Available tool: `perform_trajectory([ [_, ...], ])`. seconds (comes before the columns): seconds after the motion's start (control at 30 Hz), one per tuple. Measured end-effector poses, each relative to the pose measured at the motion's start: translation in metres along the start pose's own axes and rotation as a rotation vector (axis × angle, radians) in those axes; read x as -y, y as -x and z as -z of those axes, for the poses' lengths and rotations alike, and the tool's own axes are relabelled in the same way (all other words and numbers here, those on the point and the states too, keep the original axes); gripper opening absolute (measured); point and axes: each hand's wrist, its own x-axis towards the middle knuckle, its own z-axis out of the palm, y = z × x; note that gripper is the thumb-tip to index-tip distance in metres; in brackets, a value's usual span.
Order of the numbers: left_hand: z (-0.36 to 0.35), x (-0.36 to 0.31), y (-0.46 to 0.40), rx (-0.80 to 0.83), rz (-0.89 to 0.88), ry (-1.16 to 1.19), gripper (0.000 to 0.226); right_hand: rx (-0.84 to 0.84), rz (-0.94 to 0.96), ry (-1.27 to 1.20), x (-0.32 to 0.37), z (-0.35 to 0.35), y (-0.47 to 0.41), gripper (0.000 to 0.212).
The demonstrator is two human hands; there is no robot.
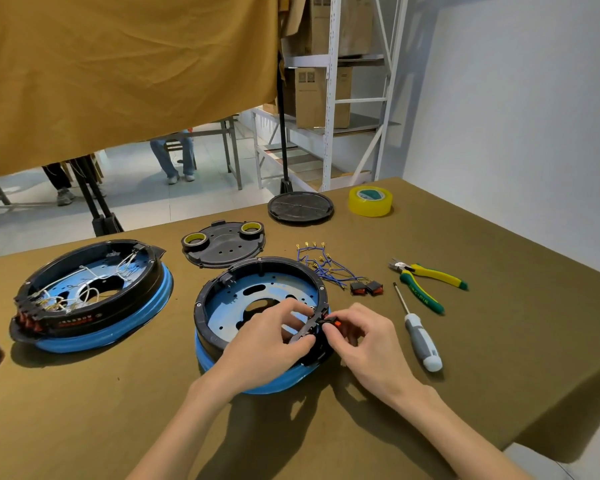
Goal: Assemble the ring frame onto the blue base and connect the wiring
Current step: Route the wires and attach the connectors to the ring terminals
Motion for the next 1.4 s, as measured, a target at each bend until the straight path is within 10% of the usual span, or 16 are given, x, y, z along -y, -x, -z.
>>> perform_trajectory([
  [0.57,0.023,0.008,-0.006,0.182,-0.035,0.090,0.024,-0.059,0.019,0.041,-0.009,0.002,0.025,0.011],
  [0.87,-0.023,-0.026,-0.014,-0.303,-0.022,-0.418,0.044,-0.085,-0.134,0.031,-0.022,0.004,0.022,0.007],
  [1.4,-0.014,-0.009,-0.010,-0.196,-0.220,-0.331,0.042,-0.071,-0.088,0.036,-0.020,0.004,0.024,0.019],
])
